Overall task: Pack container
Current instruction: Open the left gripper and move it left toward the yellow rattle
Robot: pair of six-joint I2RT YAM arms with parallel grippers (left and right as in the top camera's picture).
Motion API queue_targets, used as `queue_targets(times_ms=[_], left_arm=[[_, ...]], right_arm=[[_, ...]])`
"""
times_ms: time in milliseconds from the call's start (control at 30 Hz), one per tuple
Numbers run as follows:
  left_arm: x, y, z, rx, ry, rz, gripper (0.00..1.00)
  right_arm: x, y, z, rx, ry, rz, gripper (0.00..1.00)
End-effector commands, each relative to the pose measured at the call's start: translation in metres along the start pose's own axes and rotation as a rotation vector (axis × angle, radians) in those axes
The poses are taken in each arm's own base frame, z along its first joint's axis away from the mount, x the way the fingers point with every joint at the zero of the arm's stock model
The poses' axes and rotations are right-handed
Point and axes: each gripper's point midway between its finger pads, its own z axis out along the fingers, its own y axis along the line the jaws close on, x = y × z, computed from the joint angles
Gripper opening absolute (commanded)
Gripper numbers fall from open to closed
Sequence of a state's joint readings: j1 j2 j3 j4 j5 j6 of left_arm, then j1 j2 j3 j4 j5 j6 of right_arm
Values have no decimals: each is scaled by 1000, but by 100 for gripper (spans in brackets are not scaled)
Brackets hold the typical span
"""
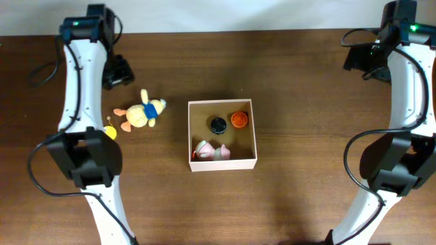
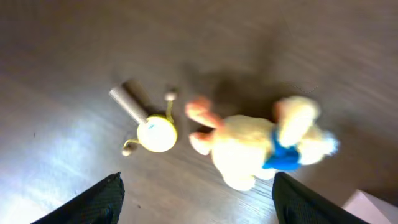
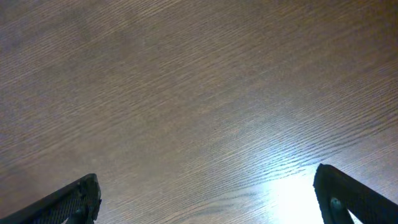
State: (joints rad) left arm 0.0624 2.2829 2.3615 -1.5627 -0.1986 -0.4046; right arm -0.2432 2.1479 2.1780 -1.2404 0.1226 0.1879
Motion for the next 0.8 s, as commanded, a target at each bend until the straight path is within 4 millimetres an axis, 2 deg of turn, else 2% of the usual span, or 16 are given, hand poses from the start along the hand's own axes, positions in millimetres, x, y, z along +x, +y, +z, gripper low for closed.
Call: queue_targets(times_ms=[0,400,500,767], left_arm=[[3,11,21,-38,39,-127,79],[19,17,80,-84,97,-429,77],[25,25,95,-108,119,-538,78],[38,50,118,-160,164,-719,78]], right_arm=[[-1,0,-6,-1,-13,13,99],[-1,0,-6,-1,-13,13,99],[-1,0,-6,-1,-13,13,99],[-1,0,-6,-1,-13,13,99]])
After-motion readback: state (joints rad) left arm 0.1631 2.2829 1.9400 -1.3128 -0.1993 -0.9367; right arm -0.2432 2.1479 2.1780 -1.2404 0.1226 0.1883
